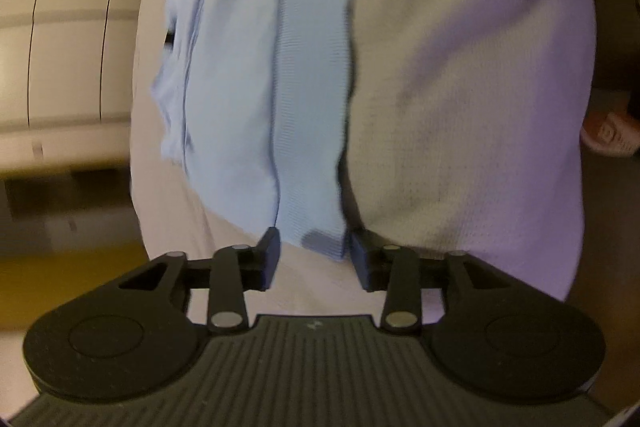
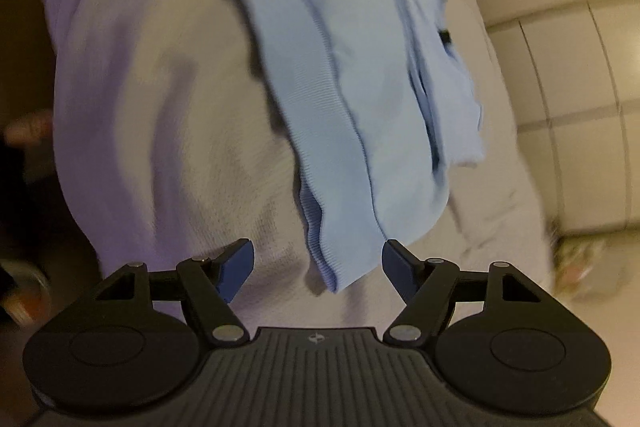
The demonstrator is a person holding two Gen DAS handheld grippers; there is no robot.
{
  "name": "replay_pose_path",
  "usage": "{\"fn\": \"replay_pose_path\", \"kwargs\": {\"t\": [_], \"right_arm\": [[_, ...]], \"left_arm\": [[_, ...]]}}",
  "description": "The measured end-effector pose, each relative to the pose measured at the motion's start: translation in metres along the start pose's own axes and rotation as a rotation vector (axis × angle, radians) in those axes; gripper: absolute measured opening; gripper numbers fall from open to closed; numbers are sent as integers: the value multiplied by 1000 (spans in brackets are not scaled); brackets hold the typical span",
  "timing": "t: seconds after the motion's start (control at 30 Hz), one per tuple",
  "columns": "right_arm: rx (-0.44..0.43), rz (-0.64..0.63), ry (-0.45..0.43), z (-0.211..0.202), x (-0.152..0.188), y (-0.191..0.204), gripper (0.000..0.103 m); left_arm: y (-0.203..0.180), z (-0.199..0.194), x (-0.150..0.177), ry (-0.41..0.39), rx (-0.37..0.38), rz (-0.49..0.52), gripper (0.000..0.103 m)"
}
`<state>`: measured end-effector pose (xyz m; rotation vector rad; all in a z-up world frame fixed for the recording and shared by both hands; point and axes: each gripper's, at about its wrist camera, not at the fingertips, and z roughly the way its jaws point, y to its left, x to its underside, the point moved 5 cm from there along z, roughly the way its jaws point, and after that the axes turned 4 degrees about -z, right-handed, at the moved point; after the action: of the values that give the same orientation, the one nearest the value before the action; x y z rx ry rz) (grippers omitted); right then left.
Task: Fold clothes
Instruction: 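Grasp the sweatshirt hem with the left gripper while the right gripper grasps it too, then fold the hem up toward the collar with both grippers and release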
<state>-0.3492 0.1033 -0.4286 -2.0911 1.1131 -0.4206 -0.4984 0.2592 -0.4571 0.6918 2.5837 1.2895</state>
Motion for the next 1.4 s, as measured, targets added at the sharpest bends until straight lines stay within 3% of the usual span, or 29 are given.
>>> {"fn": "replay_pose_path", "kwargs": {"t": [0.27,0.43,0.47,0.53,0.7,0.77,0.97,1.1,1.23,1.33,1.37,1.4], "right_arm": [[146,-194,76,33,12,14,70],[175,-227,99,42,23,17,56],[171,-238,98,45,24,17,52],[144,-242,92,49,25,13,26],[12,-181,38,39,29,-19,7],[-42,-144,8,30,32,-38,5],[-148,61,-71,14,24,-131,4],[-97,170,-138,34,10,-220,4],[4,231,-182,78,-22,-302,4],[15,286,-139,138,-42,-341,4],[-4,312,-103,162,-47,-350,9],[2,359,-71,184,-51,-358,27]], "left_arm": [[-16,8,13,-127,-22,79,36],[-18,12,18,-151,-20,79,32],[-14,14,18,-148,-4,76,29],[-8,13,17,-141,40,66,20],[35,-4,21,-142,161,-4,10],[58,-10,20,-139,186,-48,8],[165,-5,-11,-100,211,-308,5],[258,23,-34,-110,161,-508,4],[329,85,-49,-105,92,-655,4],[366,149,-50,-21,111,-828,8],[367,162,-40,7,153,-904,8],[368,174,-30,35,196,-980,13]]}}
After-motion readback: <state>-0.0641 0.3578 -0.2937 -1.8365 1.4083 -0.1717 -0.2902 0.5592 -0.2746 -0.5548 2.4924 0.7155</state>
